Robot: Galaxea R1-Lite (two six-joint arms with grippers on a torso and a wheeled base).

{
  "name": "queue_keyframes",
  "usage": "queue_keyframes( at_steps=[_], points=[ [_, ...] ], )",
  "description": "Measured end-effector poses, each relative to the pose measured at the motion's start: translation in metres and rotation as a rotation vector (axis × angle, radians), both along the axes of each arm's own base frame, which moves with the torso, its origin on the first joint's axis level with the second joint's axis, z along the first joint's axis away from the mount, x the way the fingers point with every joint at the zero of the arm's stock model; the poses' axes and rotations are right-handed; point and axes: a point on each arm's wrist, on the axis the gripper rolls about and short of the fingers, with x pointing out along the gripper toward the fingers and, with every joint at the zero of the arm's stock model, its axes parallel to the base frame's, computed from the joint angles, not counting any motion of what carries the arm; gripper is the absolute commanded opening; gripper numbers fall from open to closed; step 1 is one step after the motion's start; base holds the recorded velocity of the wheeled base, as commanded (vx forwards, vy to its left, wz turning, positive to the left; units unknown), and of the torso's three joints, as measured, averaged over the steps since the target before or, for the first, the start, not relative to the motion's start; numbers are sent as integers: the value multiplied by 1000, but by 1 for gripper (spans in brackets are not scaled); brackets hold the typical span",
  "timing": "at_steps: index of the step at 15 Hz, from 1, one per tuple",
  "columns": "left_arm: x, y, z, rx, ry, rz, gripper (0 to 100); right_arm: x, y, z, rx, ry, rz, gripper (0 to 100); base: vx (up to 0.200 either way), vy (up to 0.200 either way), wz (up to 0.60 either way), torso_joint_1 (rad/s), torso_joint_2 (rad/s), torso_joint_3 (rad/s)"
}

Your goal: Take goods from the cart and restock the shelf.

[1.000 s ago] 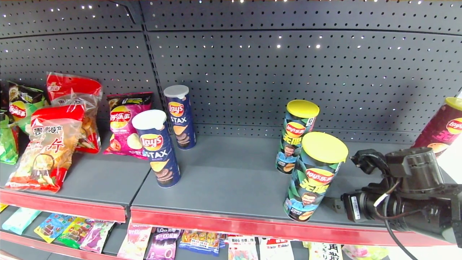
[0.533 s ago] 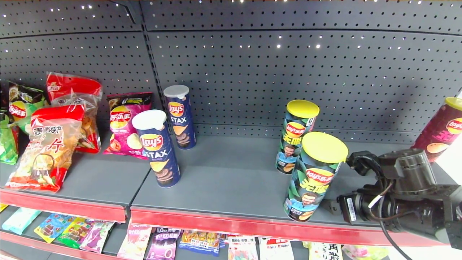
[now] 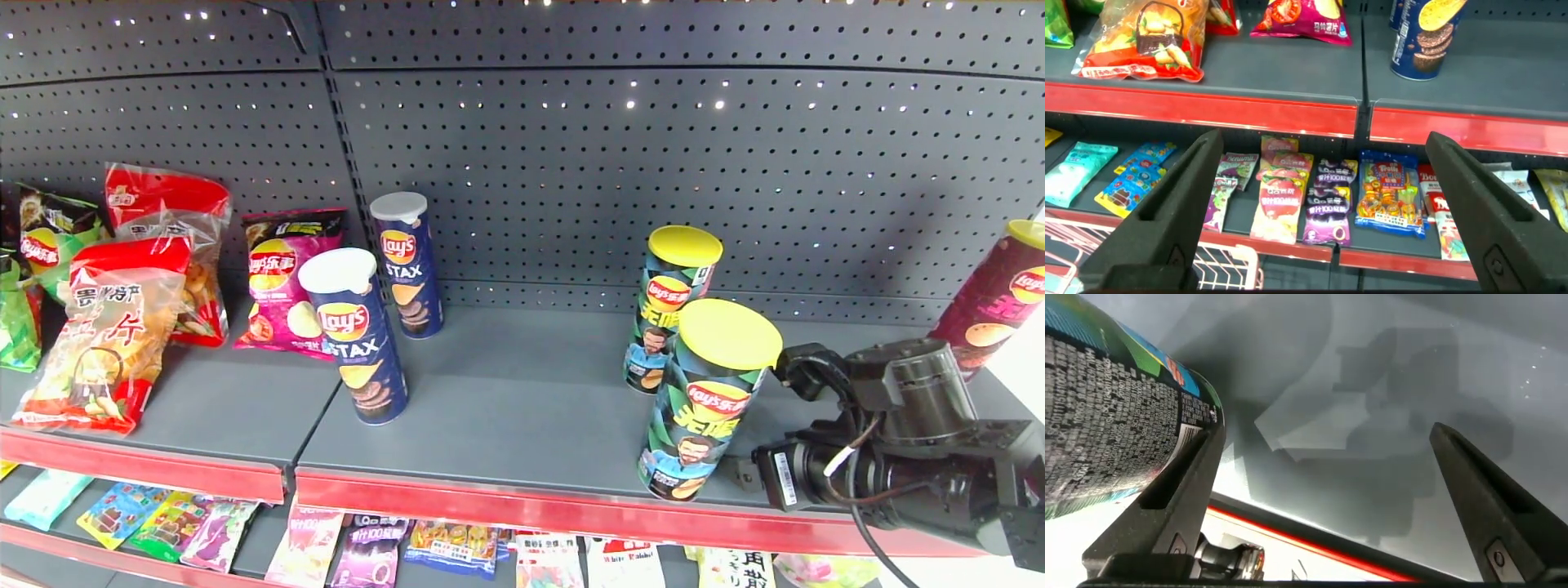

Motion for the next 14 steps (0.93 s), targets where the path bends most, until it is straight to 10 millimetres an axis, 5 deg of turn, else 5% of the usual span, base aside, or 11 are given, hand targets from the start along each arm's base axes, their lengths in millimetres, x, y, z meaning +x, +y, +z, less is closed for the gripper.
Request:
queue_keyframes(
  at_steps=[14],
  points=[
    [0,0,0,0,0,0,100,1,7,2,-1,-10,21,100,0,0,0,0,0,0]
  ],
)
